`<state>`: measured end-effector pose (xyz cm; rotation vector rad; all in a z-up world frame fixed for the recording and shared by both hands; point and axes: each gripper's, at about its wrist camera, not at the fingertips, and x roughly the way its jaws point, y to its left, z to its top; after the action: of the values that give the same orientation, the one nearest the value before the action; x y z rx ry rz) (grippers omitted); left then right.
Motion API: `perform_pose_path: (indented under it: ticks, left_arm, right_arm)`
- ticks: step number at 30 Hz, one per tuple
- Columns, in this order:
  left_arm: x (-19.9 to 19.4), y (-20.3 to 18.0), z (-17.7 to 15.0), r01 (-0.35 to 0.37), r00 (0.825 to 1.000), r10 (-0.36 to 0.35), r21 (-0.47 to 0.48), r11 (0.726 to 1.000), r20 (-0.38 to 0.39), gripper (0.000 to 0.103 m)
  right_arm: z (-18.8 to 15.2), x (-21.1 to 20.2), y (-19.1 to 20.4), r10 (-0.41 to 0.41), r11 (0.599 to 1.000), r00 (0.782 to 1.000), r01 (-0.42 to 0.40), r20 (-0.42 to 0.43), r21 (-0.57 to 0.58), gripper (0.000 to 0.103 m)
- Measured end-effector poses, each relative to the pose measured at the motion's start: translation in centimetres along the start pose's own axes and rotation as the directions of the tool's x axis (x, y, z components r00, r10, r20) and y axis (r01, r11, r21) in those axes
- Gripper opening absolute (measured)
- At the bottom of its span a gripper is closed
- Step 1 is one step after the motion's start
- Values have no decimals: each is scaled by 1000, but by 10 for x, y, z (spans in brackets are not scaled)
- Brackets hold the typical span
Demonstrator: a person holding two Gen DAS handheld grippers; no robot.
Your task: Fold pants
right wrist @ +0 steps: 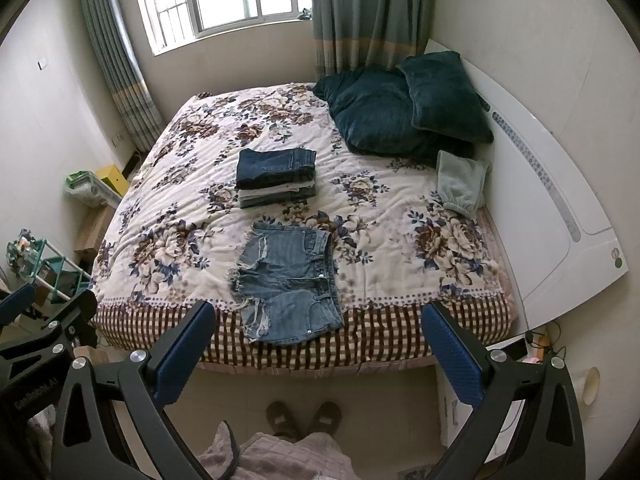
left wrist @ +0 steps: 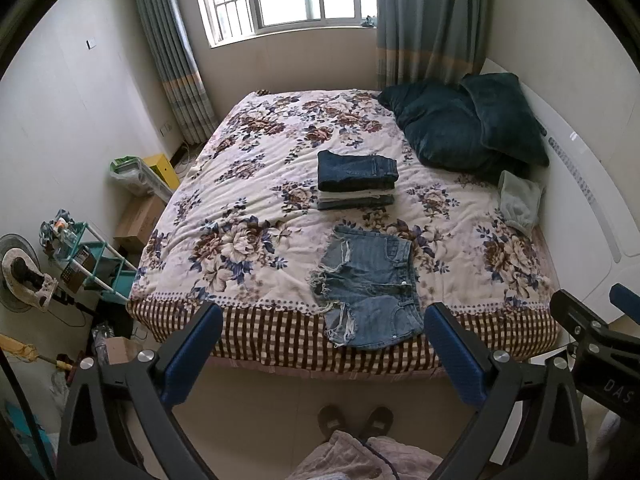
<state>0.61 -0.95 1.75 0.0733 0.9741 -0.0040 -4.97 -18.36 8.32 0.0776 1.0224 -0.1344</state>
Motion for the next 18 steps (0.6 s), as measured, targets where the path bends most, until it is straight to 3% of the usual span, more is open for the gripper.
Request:
perform_pose_path:
  ticks: [18]
  left_arm:
    - [-2, -2, 3, -2, 1000, 2, 4, 1000, 7, 103]
  right_arm:
    - [-1, 1, -2, 4, 1000, 1000, -4, -2, 1, 103]
